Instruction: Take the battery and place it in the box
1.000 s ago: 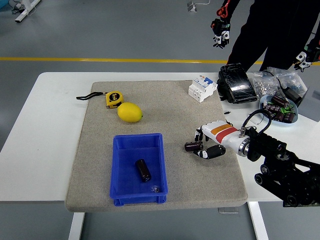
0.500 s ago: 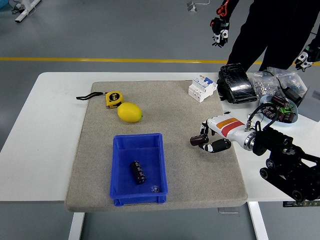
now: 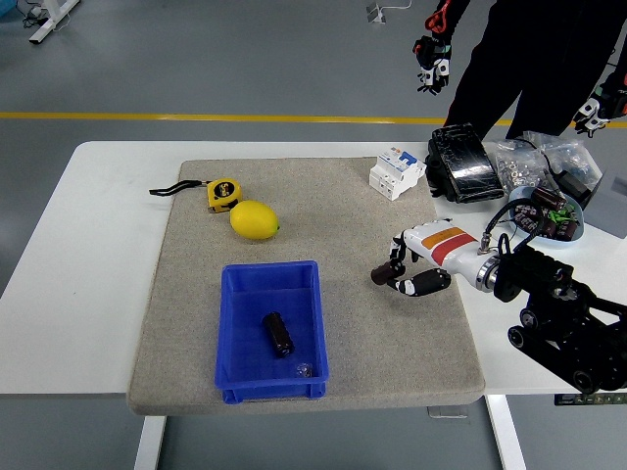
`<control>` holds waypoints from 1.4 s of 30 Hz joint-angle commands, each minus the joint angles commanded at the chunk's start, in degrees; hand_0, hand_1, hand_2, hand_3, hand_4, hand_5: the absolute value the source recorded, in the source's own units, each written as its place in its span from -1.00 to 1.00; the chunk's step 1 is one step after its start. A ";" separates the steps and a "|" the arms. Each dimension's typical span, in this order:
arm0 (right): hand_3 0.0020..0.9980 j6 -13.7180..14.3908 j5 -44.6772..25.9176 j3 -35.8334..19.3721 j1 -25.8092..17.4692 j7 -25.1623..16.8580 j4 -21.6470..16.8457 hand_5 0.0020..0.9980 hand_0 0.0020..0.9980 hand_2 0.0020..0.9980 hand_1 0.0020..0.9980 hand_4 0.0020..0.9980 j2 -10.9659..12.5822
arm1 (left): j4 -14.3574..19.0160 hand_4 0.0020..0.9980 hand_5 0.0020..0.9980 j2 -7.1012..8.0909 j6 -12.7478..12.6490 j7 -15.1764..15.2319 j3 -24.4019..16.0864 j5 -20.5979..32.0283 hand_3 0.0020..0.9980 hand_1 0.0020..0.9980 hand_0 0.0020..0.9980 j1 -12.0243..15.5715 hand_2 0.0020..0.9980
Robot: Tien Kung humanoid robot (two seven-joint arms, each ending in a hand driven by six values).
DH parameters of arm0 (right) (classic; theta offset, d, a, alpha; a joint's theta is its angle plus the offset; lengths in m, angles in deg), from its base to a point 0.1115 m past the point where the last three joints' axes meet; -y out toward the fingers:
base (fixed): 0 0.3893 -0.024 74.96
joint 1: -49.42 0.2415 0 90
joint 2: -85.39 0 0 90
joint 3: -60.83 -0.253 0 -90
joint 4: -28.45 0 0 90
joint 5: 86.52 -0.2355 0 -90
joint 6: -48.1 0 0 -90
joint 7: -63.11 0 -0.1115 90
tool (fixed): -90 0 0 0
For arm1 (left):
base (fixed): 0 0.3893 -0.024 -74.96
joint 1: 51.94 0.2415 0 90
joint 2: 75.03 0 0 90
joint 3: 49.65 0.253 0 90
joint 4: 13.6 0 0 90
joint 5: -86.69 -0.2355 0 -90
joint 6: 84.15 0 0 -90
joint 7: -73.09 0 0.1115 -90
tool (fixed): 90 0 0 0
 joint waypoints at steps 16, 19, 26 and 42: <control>-0.05 -0.29 0.23 -0.51 0.41 0.16 0.20 -0.32 -0.24 0.07 -0.10 0.36 0.33 | -0.01 0.27 0.19 0.16 0.03 -0.06 -0.01 0.01 0.17 0.19 0.16 -0.17 0.28; -0.05 -0.34 0.23 -0.57 0.42 0.21 0.22 -0.32 -0.24 0.07 -0.10 0.36 0.41 | -0.01 0.27 0.19 0.17 0.03 -0.05 0.05 0.12 0.17 0.19 0.16 -0.22 0.28; -0.05 -0.36 0.22 -0.61 0.47 0.21 0.23 -0.33 -0.24 0.07 -0.10 0.36 0.50 | -0.02 0.27 0.19 0.15 0.01 -0.01 0.09 0.13 0.17 0.18 0.16 -0.34 0.28; 0.21 -1.17 -0.76 -0.64 1.96 1.13 2.52 -0.32 0.12 0.45 0.23 0.53 -2.26 | 0.08 0.27 0.19 0.08 0.16 -0.15 -0.22 -0.50 0.17 0.18 0.16 -0.56 0.28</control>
